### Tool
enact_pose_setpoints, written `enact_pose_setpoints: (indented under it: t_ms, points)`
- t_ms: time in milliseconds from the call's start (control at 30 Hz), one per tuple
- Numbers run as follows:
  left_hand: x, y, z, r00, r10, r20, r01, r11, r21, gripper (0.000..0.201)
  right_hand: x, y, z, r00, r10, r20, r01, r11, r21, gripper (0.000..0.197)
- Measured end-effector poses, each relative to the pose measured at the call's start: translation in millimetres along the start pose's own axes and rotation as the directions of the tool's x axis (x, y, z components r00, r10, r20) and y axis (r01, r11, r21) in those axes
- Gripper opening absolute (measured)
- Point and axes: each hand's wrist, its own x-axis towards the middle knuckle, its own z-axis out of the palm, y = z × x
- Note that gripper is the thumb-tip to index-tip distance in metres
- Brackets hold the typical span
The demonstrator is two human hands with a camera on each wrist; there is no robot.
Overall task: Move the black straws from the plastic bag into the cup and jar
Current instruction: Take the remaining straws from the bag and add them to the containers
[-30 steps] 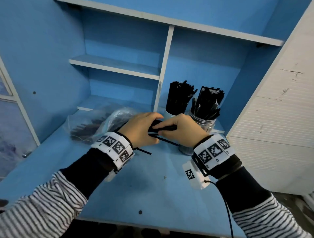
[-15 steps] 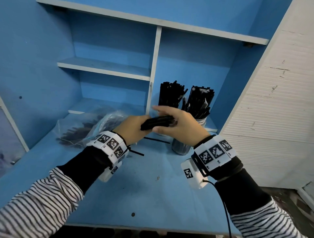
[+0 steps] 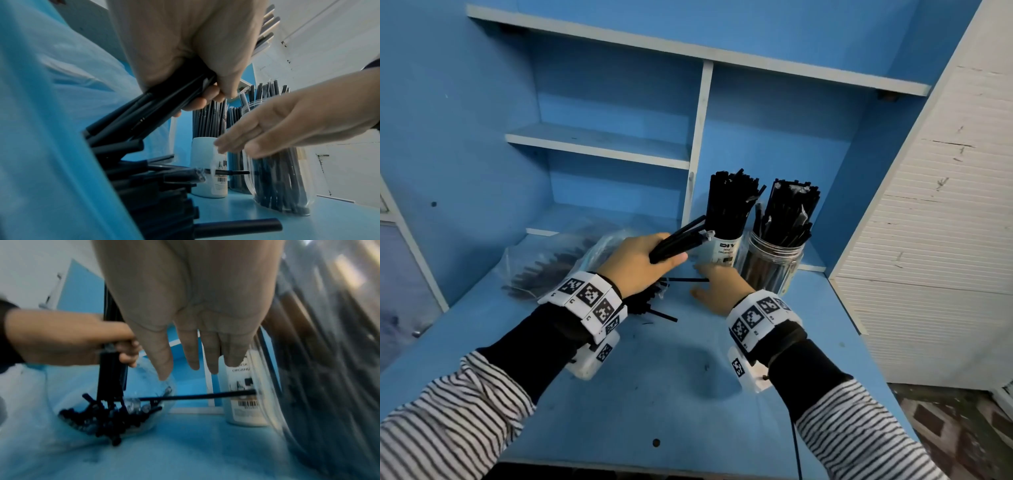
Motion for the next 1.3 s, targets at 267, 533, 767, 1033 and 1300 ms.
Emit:
enact_pose_setpoints:
  t_ms: [267, 533, 767, 1033, 1300]
  points:
    - [-1.6, -3.0, -1.8, 1.0, 0.002, 0.009, -0.002, 0.998, -0.063, 0.006, -1.8, -2.7, -6.3, 0.998, -0.058, -0.02, 0.057, 0.997, -0.05, 0.019]
    - [-3.7, 12.0, -4.8, 0.998, 0.05, -0.046, -0.059, 0.972, -0.229, 0.019, -34.1, -21.9, -69.5, 0.908, -0.166, -0.384, 0.298, 0.901, 0.316, 0.015]
    - [-3.1, 36.2, -5.5, 0.987, 0.102, -0.128, -0.137, 0.943, -0.303, 0.013, -55.1, -32.7, -101.8, 0.842, -0.186, -0.506, 0.399, 0.846, 0.353, 0.007]
    - [-3.8, 54.0, 15.6, 0.962, 0.174, -0.21, -0.229, 0.933, -0.277, 0.009, -67.3, -30.5, -115.6, 0.843, -0.166, -0.511, 0.373, 0.865, 0.336, 0.01]
    - [-6.9, 60.6, 44.2, 0.989, 0.139, -0.051, -0.147, 0.873, -0.465, 0.029, -70.3, -21.1, -110.6, 0.862, -0.214, -0.46, 0.404, 0.838, 0.367, 0.011]
